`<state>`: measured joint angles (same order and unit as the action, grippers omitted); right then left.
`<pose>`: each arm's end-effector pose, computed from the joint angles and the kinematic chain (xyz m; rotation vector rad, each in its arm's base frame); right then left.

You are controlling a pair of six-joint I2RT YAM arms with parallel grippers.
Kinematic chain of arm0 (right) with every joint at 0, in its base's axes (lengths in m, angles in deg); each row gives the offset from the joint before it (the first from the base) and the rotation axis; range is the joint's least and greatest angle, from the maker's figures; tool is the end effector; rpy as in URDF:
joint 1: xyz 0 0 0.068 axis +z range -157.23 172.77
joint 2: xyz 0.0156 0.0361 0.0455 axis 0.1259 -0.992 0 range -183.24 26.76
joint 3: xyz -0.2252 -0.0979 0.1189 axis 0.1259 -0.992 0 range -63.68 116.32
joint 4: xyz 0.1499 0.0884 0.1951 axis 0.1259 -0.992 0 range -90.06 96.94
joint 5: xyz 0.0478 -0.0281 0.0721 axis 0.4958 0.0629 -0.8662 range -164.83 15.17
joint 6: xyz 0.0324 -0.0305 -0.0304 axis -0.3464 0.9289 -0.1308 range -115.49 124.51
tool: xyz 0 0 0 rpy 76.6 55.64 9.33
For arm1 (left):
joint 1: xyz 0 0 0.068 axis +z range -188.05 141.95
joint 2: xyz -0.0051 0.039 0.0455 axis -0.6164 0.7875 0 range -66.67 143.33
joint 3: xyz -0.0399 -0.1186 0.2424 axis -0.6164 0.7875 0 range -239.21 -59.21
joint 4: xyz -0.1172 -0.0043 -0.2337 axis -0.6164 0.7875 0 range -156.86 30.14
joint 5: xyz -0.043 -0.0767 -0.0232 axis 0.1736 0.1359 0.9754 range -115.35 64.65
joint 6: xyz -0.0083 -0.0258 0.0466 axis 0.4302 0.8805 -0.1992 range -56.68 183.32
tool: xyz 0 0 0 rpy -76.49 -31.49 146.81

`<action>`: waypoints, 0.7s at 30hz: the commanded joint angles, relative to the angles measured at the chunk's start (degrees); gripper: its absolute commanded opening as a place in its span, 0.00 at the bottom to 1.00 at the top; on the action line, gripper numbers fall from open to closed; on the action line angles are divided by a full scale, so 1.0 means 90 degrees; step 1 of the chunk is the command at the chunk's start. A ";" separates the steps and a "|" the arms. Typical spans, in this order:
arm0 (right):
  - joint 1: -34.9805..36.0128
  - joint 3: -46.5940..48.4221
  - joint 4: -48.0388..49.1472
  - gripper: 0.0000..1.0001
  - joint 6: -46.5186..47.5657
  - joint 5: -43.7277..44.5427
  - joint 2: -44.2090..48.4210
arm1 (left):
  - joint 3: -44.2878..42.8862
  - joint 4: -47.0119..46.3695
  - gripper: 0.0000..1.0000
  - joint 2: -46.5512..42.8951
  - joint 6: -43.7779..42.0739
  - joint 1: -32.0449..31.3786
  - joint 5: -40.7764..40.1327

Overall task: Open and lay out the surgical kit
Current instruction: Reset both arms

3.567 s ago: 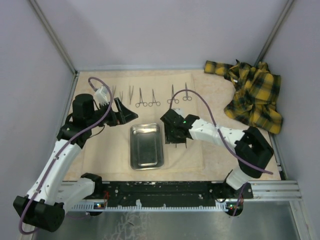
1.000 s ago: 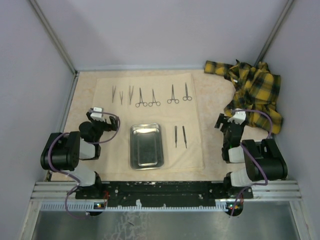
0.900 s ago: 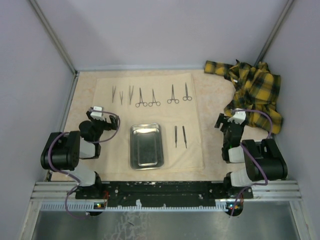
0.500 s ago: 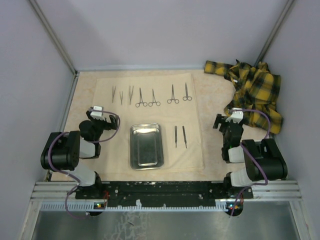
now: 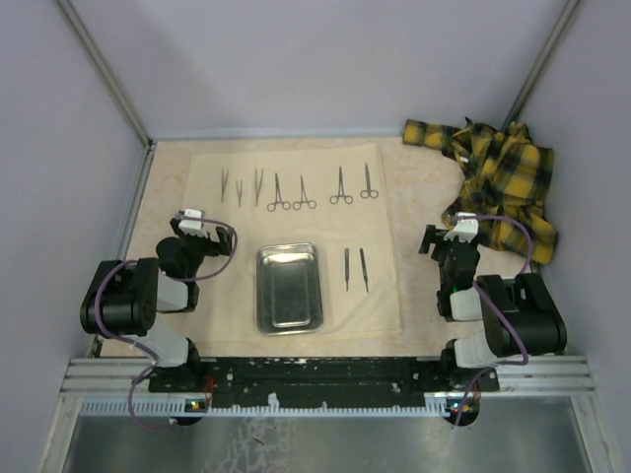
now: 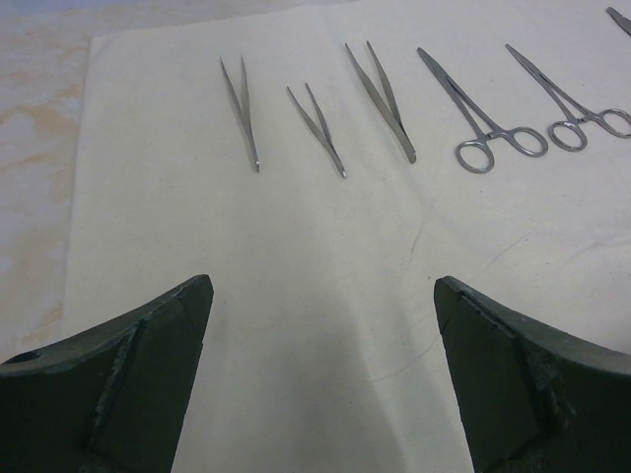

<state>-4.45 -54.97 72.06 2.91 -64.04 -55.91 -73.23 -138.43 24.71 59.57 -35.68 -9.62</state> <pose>0.2195 0.0040 0.1398 0.1212 1.7192 -0.1057 0.2465 0.0006 0.1406 0.2269 1.6546 -0.1487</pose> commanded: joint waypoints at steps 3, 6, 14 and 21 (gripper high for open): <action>0.0032 0.0214 0.0469 0.84 0.0110 0.0032 -0.0023 | -0.0004 -0.0181 1.00 0.0000 -0.0050 -0.0017 -0.0004; 0.0029 0.0213 0.0469 0.84 0.0110 0.0029 -0.0024 | -0.0005 -0.0181 1.00 -0.0003 -0.0057 -0.0016 -0.0007; 0.0041 0.0214 0.0469 0.84 0.0111 0.0029 -0.0018 | 0.0014 -0.0199 1.00 -0.0011 -0.0049 -0.0010 0.0000; 0.0032 0.0213 0.0469 0.84 0.0110 0.0032 -0.0021 | 0.0043 -0.0241 1.00 -0.0026 -0.0058 -0.0054 -0.0058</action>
<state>-4.40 -54.97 72.06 3.00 -64.22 -55.91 -73.23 -138.46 24.69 59.53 -35.79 -9.91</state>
